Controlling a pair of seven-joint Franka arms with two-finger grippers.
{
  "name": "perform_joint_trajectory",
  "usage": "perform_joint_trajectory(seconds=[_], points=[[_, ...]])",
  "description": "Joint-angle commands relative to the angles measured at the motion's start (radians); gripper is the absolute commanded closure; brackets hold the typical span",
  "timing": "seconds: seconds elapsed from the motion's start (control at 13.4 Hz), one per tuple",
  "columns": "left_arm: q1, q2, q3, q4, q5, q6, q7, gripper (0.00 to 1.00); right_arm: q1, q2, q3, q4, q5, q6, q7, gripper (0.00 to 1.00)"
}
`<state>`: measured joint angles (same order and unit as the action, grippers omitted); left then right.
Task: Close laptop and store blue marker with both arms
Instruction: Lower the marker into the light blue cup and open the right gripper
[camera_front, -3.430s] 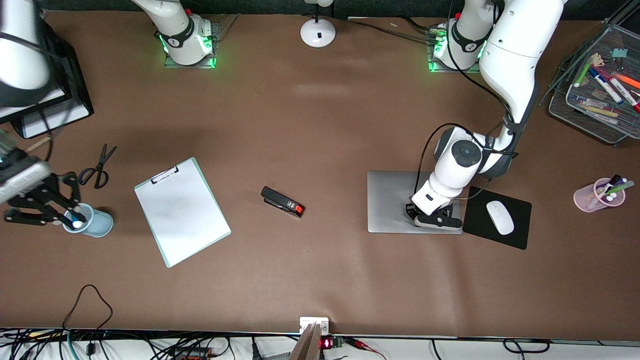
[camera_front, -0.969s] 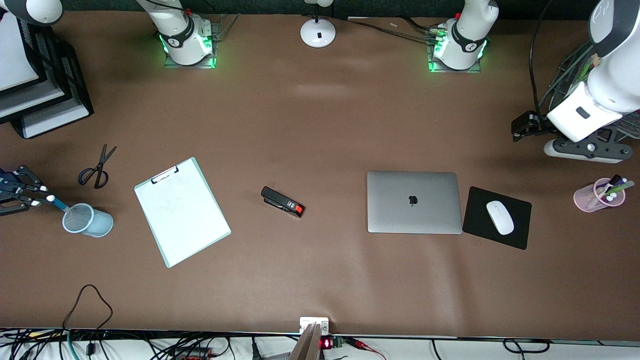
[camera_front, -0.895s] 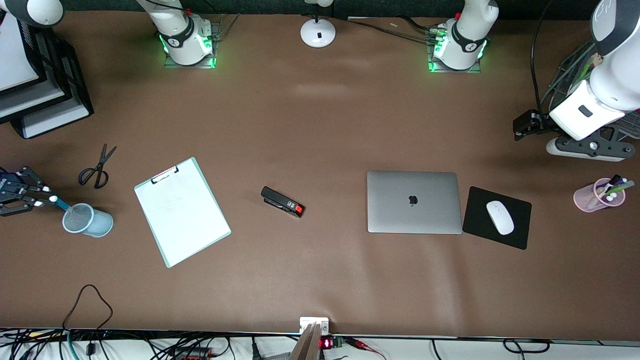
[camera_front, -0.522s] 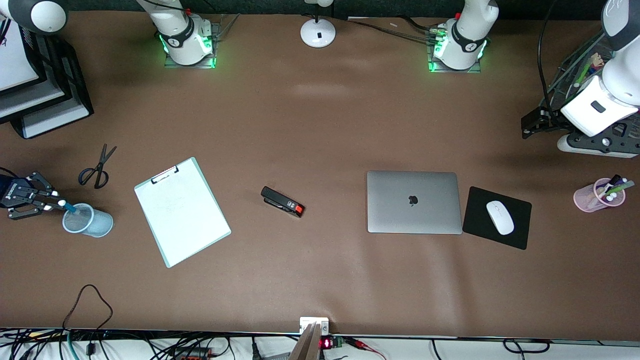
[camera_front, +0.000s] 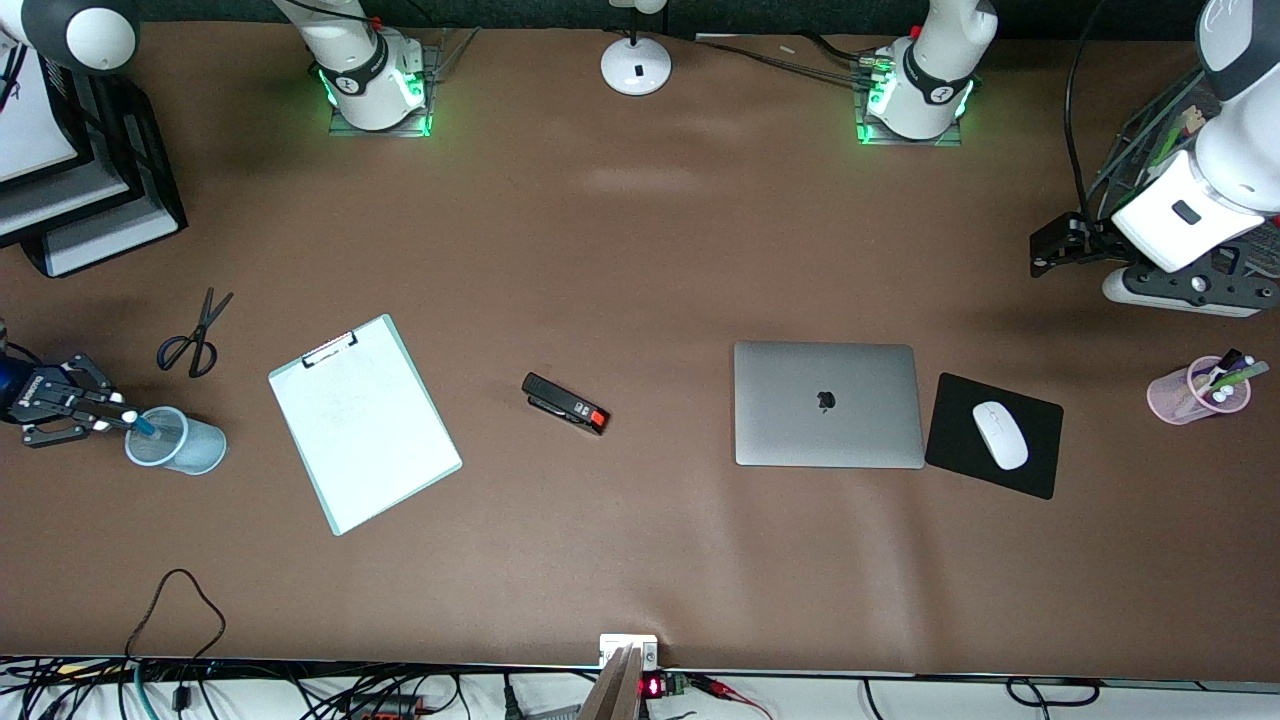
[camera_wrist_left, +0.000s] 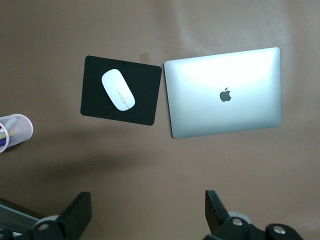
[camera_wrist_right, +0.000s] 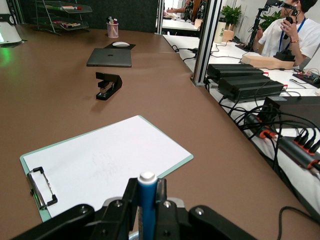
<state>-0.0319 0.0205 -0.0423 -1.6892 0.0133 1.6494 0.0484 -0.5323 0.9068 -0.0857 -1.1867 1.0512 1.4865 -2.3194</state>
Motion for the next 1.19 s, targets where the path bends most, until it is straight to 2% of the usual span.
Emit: perform_joint_trajectory(seconds=[0.0,1.12], points=[[-0.005,-0.017,0.004,-0.006,-0.004,-0.016,0.018,0.00,-0.006,0.027,0.009,0.035,0.018,0.015,-0.032,1.00],[0.003,-0.013,0.004,0.013,-0.004,-0.010,0.025,0.00,-0.006,0.092,0.009,0.033,0.018,0.046,-0.057,1.00]])
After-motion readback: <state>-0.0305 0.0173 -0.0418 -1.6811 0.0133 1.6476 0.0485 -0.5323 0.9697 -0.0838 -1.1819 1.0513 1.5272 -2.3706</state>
